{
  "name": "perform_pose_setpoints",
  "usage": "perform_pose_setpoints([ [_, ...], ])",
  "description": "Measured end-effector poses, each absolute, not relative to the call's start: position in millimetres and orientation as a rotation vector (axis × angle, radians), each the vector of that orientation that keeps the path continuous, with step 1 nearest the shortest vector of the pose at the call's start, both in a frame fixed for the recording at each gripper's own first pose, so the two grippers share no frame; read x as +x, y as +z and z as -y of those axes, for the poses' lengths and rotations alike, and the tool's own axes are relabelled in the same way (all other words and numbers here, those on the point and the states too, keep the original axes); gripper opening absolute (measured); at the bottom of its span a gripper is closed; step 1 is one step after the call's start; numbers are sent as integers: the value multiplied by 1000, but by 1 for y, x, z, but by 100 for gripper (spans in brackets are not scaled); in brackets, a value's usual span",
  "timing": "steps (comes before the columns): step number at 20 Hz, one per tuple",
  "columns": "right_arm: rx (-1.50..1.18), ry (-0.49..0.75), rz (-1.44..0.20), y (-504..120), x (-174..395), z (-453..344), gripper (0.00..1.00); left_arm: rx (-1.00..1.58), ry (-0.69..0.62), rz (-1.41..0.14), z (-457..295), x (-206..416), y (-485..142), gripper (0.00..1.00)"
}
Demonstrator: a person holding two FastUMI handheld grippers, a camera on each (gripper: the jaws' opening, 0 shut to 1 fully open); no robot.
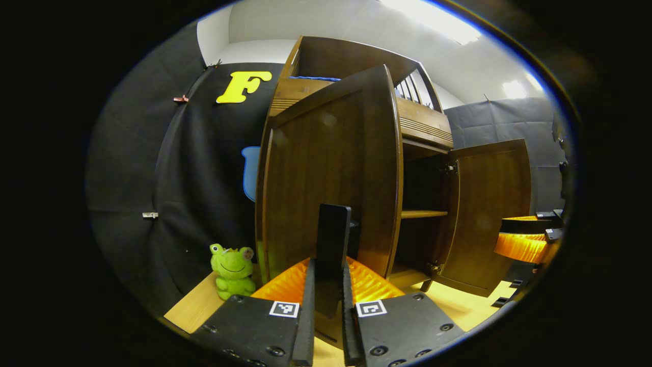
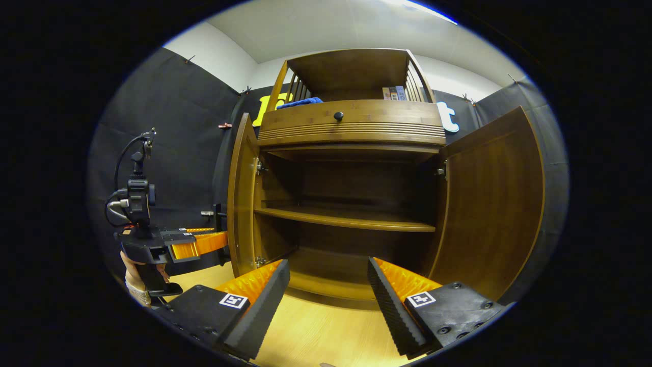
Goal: Open the right door of the double-door shoe cabinet with the right hand, and open the left door with the left hand.
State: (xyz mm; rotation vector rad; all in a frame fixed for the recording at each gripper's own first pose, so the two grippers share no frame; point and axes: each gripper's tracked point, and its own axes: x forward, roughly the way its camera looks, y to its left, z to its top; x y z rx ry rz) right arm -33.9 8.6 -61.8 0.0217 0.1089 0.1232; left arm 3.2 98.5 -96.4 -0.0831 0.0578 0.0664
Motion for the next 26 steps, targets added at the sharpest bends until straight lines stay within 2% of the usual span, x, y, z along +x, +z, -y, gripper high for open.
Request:
perform_pose_setpoints([
  [3, 33, 152, -110, -62, -29, -24, 97, -75, 99, -47, -115, -10, -94, 26],
  [4, 36, 159, -110, -62, -27, -28, 97, -73, 114, -41, -121, -14, -93, 22],
  [5, 39, 166, -111, -62, -25, -31, 97, -70, 128, -42, -127, -17, -93, 23],
  [8, 49, 193, -110, -66, -21, -45, 99, -57, 157, -44, -141, -26, -92, 17],
  [18, 75, 253, -118, -71, -10, -81, 96, -12, 323, -44, -200, -50, -91, 5],
  [26, 64, 250, -126, -72, -14, -87, 96, -38, 310, -31, -179, -91, -70, 5],
])
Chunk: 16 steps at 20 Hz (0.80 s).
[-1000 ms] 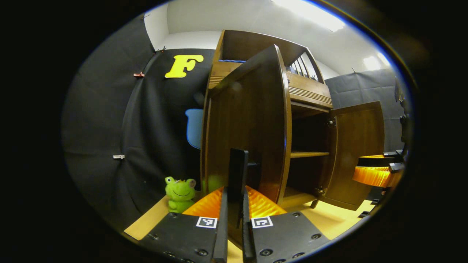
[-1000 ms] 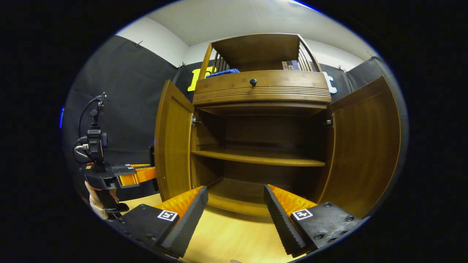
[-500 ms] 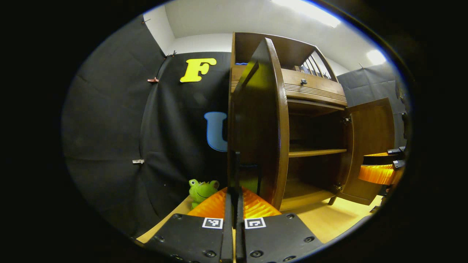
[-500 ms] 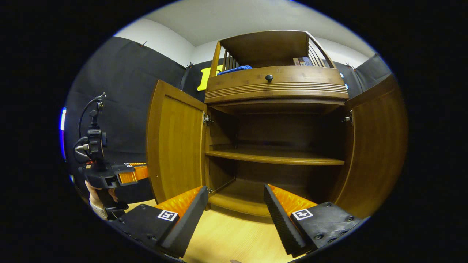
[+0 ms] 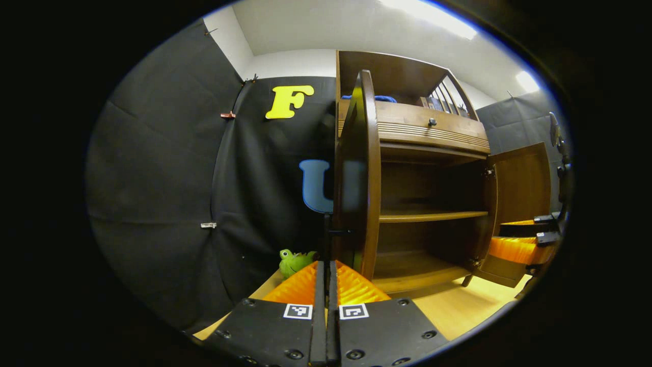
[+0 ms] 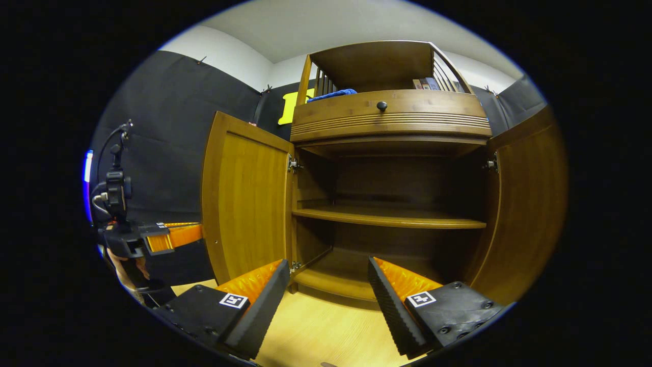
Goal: Open the right door of the double-door shoe cabinet with the right hand, and open the left door with the left hand.
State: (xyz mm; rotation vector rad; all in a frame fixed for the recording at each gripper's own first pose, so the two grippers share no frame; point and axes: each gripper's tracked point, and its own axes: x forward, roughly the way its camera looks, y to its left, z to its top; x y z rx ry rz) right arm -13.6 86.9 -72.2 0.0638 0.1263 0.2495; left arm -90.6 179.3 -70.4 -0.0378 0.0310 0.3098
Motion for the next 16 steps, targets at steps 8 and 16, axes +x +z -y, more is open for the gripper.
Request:
perform_pose_setpoints([
  [8, 51, 191, -126, -66, -36, -65, 97, -17, 137, 19, -95, -95, -36, 5],
  [16, 21, 64, -96, -50, -70, -7, 97, -23, 14, 9, -32, -57, -43, 7],
])
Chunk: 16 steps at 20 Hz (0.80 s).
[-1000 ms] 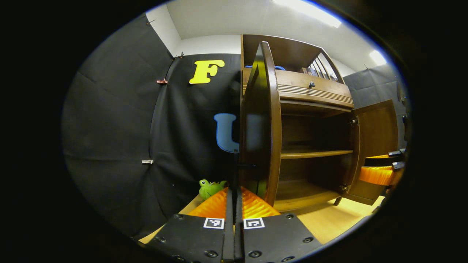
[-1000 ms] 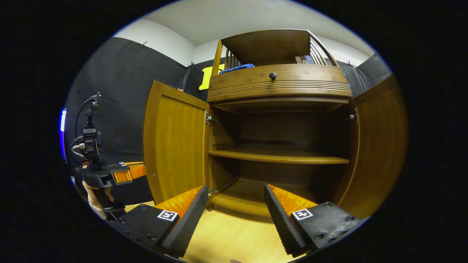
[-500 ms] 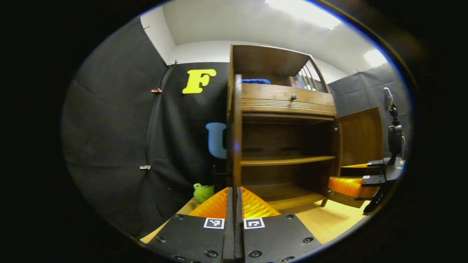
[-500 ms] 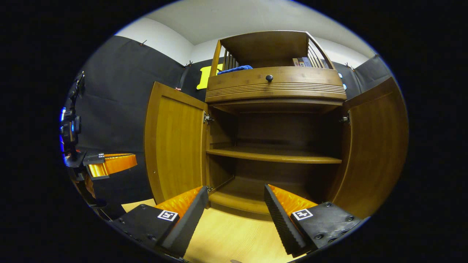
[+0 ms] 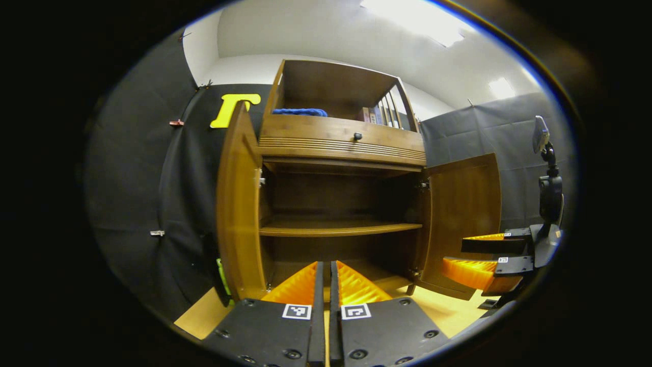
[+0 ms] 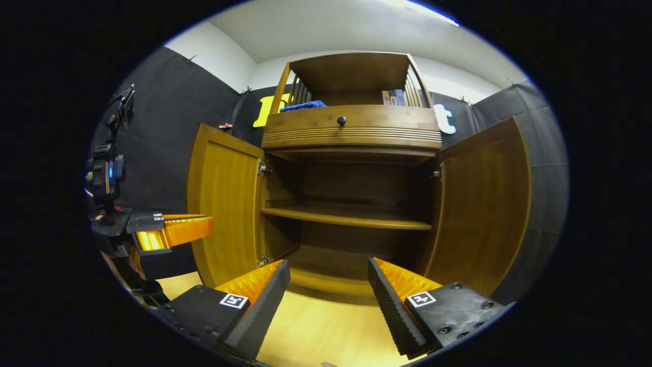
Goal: Open the right door of the double-door shoe cabinet with the right hand, and open the left door with the left hand.
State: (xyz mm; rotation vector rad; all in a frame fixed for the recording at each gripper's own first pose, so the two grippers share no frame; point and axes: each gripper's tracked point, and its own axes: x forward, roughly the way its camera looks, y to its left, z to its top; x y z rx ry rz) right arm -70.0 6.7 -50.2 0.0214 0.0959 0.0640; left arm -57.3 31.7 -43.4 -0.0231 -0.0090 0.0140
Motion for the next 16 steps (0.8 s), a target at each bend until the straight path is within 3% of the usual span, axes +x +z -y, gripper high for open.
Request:
perform_pose_setpoints([
  [5, 30, 32, -66, -37, -78, 15, 99, -21, -5, 36, -16, -50, -38, 63],
  [10, 33, 23, -52, -36, -84, 25, 99, -6, -17, 34, -5, -47, -40, 99],
  [16, 34, 12, -44, -34, -87, 31, 99, 26, -36, 25, 5, -46, -46, 97],
])
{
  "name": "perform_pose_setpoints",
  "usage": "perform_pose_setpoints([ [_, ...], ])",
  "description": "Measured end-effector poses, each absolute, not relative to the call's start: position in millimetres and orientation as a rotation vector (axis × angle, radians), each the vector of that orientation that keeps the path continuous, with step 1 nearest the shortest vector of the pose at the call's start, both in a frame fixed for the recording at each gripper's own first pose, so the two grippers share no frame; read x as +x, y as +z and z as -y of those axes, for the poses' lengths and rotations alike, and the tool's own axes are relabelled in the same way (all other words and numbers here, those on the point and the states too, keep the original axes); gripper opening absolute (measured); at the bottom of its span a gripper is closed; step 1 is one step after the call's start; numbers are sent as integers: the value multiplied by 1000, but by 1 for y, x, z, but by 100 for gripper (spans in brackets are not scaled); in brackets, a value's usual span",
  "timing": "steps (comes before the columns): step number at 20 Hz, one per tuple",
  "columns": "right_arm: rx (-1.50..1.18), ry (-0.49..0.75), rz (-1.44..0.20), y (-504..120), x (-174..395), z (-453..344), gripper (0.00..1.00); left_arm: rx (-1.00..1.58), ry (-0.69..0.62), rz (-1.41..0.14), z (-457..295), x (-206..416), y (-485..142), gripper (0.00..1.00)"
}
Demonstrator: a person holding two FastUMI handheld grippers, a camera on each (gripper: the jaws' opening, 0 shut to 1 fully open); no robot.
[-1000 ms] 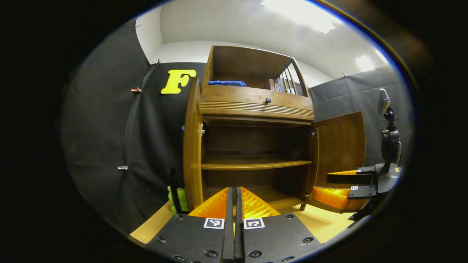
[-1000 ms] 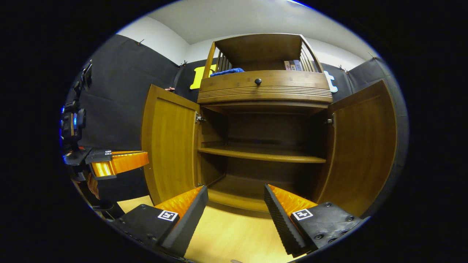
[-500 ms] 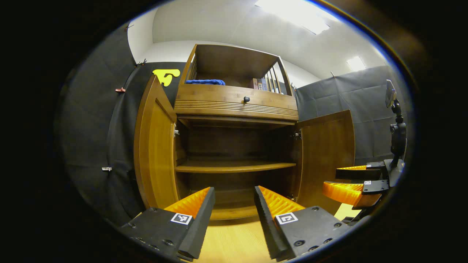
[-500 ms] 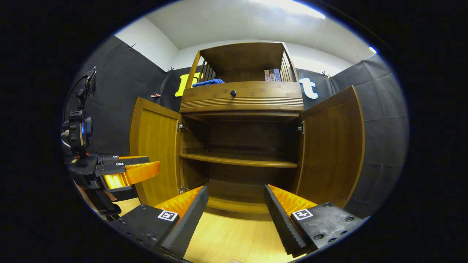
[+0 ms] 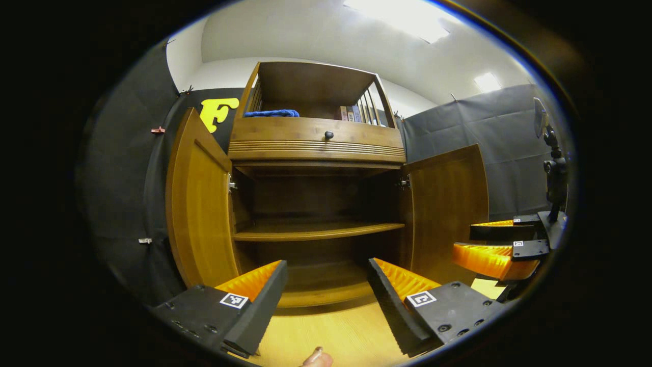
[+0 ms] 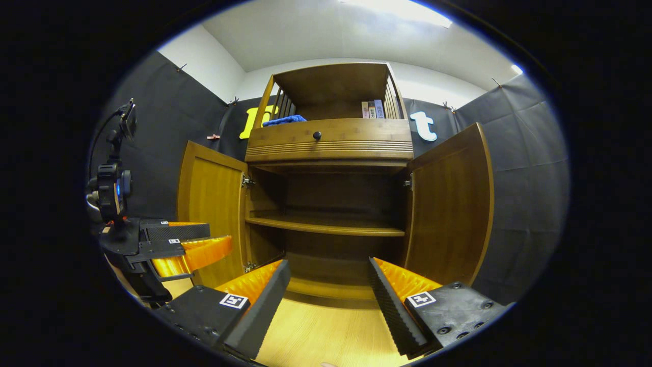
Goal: Open the right door of the double-door shoe cabinet with the right hand, and open the left door with the left hand.
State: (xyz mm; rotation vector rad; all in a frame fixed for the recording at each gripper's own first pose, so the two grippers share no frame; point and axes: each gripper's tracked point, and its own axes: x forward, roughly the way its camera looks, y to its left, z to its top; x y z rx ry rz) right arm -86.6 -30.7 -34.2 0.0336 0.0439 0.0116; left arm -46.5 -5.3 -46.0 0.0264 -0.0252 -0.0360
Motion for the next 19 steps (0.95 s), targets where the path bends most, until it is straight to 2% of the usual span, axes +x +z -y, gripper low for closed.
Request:
perform_pose_setpoints([
  [19, 13, 23, -47, -33, -89, 25, 99, -4, 14, 45, -20, -47, -41, 99],
])
